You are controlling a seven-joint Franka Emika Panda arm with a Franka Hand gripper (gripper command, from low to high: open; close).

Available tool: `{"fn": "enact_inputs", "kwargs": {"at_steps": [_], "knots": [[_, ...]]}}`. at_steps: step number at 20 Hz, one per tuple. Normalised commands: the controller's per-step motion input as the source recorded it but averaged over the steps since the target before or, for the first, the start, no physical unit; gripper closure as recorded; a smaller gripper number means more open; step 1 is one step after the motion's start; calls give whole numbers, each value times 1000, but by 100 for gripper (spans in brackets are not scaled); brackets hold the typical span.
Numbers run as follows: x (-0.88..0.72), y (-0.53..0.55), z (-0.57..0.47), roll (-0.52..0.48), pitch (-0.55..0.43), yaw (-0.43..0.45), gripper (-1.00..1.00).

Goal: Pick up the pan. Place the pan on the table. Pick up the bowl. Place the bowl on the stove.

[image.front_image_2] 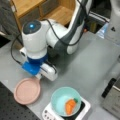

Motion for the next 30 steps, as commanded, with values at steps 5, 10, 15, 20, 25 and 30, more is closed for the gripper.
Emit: {"fn": "enact_inputs", "kwargs": {"at_steps": [5,10,15,20,25,30], "knots": [[-233,78,-103,-78,-179,-122,100],[-274,69,-166,-95,-207,-87,100],[-303,45,-149,-100,-203,-51,-100],[-310,56,-103,-97,-181,-45,-100],[-284,26,-94,-94,-191,-33,-100],[-269,-11,-48,-88,-180,-29,-100]]}}
